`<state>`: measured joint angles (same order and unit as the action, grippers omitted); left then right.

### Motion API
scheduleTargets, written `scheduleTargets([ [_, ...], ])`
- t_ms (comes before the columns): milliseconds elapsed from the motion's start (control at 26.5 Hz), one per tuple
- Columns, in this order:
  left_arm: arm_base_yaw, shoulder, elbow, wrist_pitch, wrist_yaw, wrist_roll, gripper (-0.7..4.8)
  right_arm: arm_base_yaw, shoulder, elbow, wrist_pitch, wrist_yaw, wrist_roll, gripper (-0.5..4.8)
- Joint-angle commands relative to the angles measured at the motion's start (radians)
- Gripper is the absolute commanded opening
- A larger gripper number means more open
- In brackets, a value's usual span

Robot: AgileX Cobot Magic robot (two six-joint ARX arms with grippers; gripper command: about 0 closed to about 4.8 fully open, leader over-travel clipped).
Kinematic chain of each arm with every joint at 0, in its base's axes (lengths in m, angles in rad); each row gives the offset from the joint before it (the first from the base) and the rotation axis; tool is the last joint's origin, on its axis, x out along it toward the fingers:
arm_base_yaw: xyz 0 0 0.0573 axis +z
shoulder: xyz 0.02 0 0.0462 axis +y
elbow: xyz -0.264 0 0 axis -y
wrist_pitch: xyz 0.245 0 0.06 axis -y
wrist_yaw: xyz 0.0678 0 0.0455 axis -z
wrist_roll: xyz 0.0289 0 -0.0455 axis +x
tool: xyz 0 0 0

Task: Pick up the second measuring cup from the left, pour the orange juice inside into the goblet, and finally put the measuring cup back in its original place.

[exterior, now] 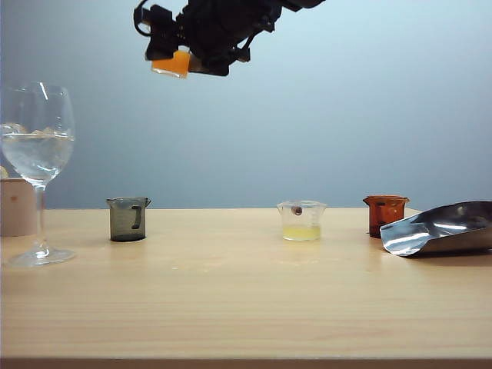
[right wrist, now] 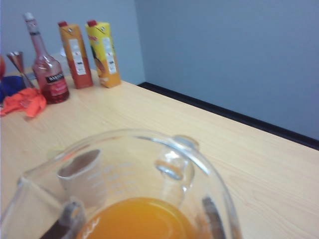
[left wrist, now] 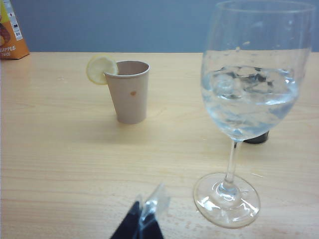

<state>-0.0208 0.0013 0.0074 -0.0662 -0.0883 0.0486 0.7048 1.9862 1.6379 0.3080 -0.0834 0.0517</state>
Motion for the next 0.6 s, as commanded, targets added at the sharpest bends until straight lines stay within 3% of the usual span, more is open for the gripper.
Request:
scheduleTargets([
  [38, -0.002, 0.0, 0.002, -0.002, 0.003, -0.003, -0.03, 0.002, -0.025, 0.006, 0.001, -0.027, 0.003, 2.11],
  [301, -0.003, 0.0, 0.019, -0.032, 0.006, -0.003, -0.03, 0.003, -0.034, 0.007, -0.051, -0.059, 0.004, 2.11],
  [452, -0.003, 0.0, 0.15, -0.197, 0.006, -0.003, -0.03, 0.014, -0.036, 0.007, -0.053, -0.075, 0.002, 2.12],
  [603, -0.003, 0.002, 0.288, -0.269, 0.006, -0.003, -0.03, 0.026, -0.036, 0.011, -0.068, -0.076, 0.0, 2.12],
])
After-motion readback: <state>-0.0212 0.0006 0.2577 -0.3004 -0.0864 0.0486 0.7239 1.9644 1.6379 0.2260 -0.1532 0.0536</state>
